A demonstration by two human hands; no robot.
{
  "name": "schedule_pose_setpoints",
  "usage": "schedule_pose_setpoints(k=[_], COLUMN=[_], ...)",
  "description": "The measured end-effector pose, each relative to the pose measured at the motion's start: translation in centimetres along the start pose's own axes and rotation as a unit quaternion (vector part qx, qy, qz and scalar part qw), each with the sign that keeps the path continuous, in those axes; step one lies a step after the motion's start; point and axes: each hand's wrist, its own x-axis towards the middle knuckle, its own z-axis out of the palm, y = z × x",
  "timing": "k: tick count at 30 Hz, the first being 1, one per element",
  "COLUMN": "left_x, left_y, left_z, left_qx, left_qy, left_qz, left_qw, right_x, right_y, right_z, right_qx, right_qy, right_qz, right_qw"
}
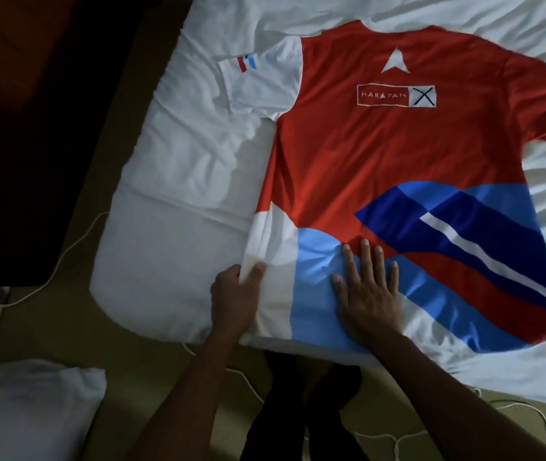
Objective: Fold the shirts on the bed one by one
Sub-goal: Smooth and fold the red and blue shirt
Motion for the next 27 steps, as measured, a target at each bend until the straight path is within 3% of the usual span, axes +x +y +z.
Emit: schedule_pose_setpoints(k=[5,8,11,13,16,19,23,27], left_x=[-0.4,-0.9,-1.2,-1.4,-1.4,-1.7,-2.1,-3.2], left_y=[-1.9,-1.9,-2.3,-2.7,-2.7,-1.3,1.4,3.8], left_z=[0.0,0.1,0.2,0.2,0.0,0.5,3.8,10.6], left_qx=[0.16,0.105,0.03,0.08,0.31,0.428,0.427,0.378], left_qy=[0.082,0.061,0.052,0.058,0.1,0.153,0.165,0.046], left_qz=[0.043,0.099,0.1,0.084,0.107,0.186,0.332,0.452], left_qw=[0.983,0.988,0.993,0.992,0.939,0.871,0.825,0.806], right_x=[-0.6,-1.0,-1.3,-1.4,-1.6,-1.6,-1.4,-1.9], right_y=[0.2,0.5,0.6,0.8,1.2,2.0,5.4,11.2], right_z=[0.0,0.2,0.2,0.2,-0.1,-1.0,-3.4,-6.1], right_qx=[-0.003,-0.005,-0.01,-0.015,-0.02,-0.001,0.002,0.0], right_qy=[0.017,0.019,0.02,0.019,0.031,0.081,0.154,0.184], right_qz=[-0.002,-0.001,-0.004,-0.01,-0.027,-0.029,0.014,0.089], right_qw=[1.0,1.0,1.0,1.0,0.999,0.996,0.988,0.979])
